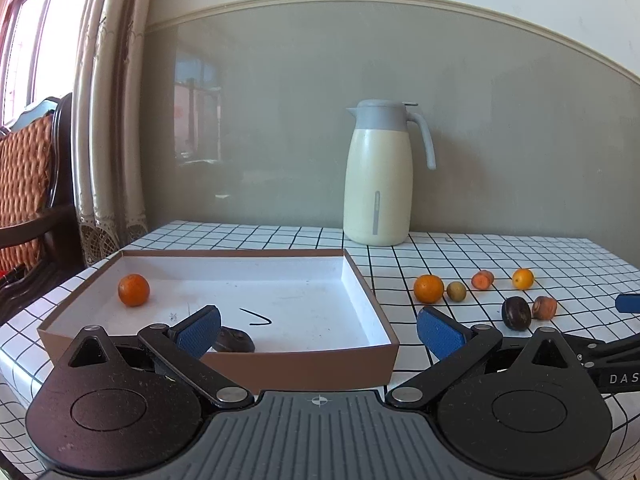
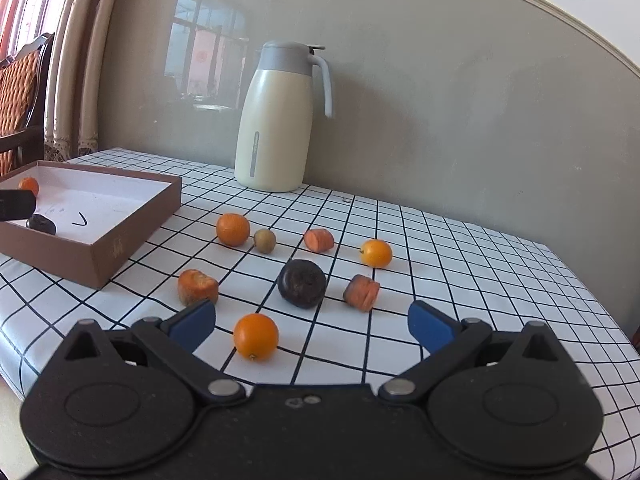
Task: Organize fruits
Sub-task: 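Move both open tools from the box back toward the fruits on the table, then grasp the cut orange half with the left tool while the right tool grasps a mandarin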
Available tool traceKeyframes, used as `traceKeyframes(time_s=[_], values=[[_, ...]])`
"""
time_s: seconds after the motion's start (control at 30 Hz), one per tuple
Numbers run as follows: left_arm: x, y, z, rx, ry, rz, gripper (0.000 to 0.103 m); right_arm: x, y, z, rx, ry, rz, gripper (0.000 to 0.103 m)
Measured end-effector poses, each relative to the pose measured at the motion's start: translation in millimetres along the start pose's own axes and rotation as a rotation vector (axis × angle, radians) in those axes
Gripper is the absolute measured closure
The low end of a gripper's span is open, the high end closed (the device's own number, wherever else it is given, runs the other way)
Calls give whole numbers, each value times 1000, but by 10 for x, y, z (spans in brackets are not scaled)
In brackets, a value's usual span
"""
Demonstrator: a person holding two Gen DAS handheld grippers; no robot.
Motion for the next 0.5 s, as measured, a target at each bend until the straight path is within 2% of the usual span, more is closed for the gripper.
traceKeyframes(time_s=[0.17, 0.3, 0.5], values=[[68, 53, 10, 2, -3, 18, 0, 188, 107, 62, -12, 3, 57, 15], [121, 76, 20, 2, 7, 25, 0, 273, 147, 122, -22, -1, 92, 33], [202, 82, -124, 20, 52, 40, 0, 320, 183, 121, -24, 3, 116, 38]])
Point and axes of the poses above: each gripper's, at about its wrist camera, not at the fingertips, and x roughly the way its jaws point, z to its left, y to its underside, the point moved 9 cm from there along x, roughly the way its jaws point, and after that the axes turned 13 degrees about x, right-handed, at the moved point
